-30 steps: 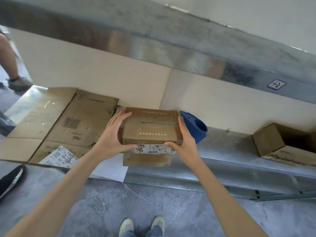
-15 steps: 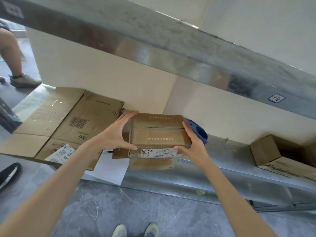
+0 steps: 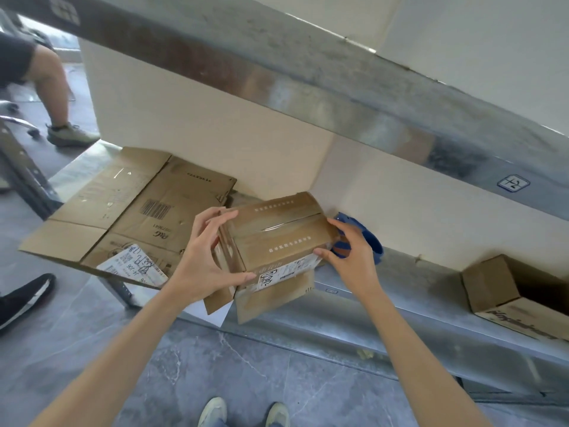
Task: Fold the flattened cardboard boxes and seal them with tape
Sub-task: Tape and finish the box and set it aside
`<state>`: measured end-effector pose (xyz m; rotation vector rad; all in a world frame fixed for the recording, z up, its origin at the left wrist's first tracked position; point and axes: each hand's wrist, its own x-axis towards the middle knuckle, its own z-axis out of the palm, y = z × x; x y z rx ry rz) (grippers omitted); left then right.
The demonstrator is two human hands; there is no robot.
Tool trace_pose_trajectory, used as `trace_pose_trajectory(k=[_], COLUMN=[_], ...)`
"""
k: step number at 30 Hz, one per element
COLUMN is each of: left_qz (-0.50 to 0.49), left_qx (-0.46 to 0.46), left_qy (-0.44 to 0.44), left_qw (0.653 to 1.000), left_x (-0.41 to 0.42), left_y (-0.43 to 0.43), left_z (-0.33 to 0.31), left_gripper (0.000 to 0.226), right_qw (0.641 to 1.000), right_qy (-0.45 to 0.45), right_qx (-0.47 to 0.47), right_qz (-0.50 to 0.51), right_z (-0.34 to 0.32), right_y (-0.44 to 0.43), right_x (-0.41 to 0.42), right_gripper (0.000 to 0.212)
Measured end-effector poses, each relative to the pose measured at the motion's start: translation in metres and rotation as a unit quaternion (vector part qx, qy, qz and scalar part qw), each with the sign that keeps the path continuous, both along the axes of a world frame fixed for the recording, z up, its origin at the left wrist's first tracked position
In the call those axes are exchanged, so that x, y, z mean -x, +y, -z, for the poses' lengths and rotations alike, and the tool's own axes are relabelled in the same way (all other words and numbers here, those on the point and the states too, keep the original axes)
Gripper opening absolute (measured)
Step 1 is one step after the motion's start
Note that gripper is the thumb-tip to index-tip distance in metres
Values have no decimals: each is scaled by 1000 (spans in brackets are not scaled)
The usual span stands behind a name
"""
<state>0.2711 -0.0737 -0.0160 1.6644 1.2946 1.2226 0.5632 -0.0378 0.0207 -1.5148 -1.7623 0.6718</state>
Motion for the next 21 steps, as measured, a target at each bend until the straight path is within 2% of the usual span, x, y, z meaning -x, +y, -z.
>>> trace_pose_trajectory(k=[7,12,14,18,21], left_qz=[-103,-214,-267,-362,-398], left_qx=[-41,-71,-71,-58,-46], left_qy=[8,-14,-17,-20,-25], left_qw=[994,974,961,930,916], left_x=[-2,-32,-55,-113,-149], left_y=[-35,-63,-69,-72,-69], left_z=[-3,-4,-2,4,2], left_gripper=[107,107,109,110,111], right_qw=[998,997,994,981,960], right_qy=[15,12,3,-13,-34], right_qx=[-14,-21,-17,31,77], right_qz=[-53,-76,-109,-193,-267], right_z=[-6,-10,-12,-10,-6], right_y=[4,5,0,-9,-14], right_x=[14,10,4,-16,-31], right_gripper=[64,80,85,79,91])
